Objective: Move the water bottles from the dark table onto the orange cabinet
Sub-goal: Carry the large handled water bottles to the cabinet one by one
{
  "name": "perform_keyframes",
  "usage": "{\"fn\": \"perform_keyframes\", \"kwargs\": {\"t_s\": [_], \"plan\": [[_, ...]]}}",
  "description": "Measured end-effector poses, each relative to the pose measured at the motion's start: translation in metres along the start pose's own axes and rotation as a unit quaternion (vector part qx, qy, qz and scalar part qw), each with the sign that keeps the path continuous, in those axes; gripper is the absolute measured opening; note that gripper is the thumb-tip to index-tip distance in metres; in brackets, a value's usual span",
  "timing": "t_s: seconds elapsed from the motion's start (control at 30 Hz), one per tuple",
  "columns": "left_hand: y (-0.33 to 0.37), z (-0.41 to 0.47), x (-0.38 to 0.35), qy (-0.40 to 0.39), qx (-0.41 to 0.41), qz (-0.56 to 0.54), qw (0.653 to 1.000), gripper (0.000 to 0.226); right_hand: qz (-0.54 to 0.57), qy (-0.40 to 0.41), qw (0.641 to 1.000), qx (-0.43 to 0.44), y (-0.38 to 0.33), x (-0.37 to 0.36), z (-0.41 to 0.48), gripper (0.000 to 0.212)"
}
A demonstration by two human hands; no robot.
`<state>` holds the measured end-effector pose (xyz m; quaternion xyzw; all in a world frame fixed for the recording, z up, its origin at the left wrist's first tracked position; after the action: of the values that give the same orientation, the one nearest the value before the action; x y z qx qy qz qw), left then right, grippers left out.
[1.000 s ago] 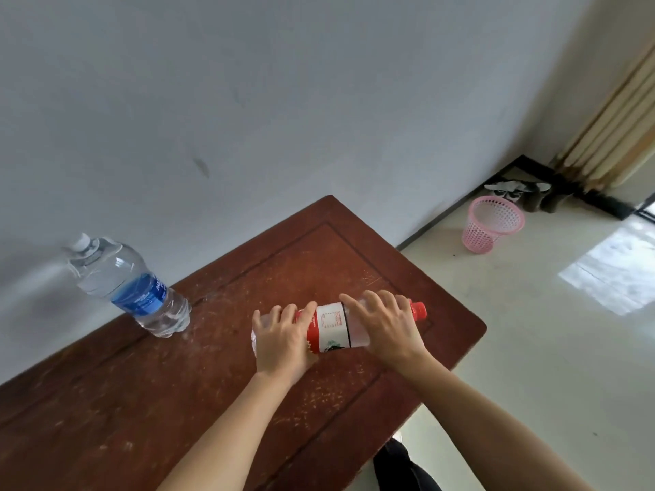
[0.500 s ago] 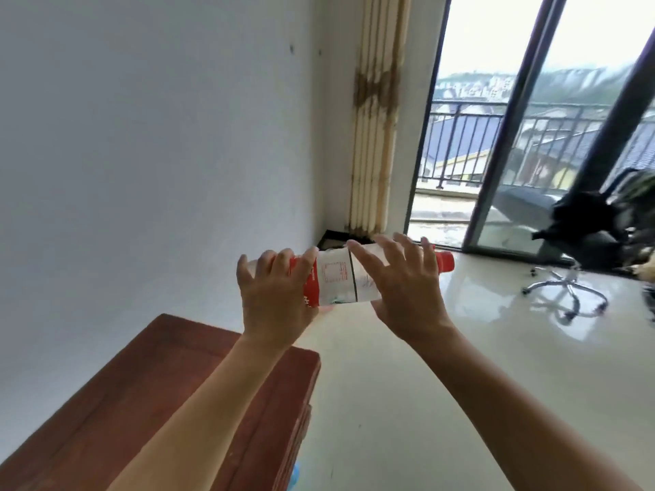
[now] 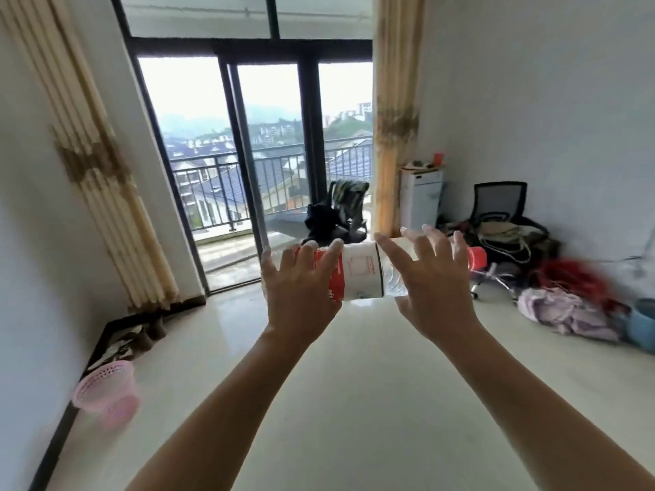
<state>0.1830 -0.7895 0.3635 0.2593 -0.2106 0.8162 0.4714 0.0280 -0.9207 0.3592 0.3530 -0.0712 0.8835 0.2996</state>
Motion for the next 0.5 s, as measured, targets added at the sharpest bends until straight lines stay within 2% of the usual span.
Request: {"fn": "perform_keyframes", "kwargs": {"t_s": [0.1,0.2,0.3,0.5], "plan": [[0.086,0.037,-0.035,0.024,-0.060,-0.047,0.997,0.078,-0.049,0.012,0.997,-0.050,0.091,0.006,-0.023,0.097],[0.184,0.068,-0.074,0.015,-0.110,-0.104,0.988,0.081,-0.101,0.020,0.989,-0.108,0.184,0.012,-0.055,0.099],[0.263,0.089,-0.108,0.020,-0.157,-0.146,0.977,0.085,-0.147,-0.009,0.978,-0.148,0.258,0.012,-0.086,0.103],[0.466,0.157,-0.183,0.018,-0.223,-0.273,0.936,0.088,-0.249,-0.053,0.936,-0.244,0.441,0.026,-0.129,0.104]]}}
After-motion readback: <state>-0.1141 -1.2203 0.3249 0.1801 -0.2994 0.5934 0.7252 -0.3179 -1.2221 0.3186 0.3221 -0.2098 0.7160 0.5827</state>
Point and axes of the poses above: each hand's wrist, its own z-axis towards the middle knuckle, its own x-axis out of the back of the hand, y = z × x, the point moved 2 cm from there along z, towards the middle knuckle, and after that the axes turned 1 degree about y, right-handed, at the moved point
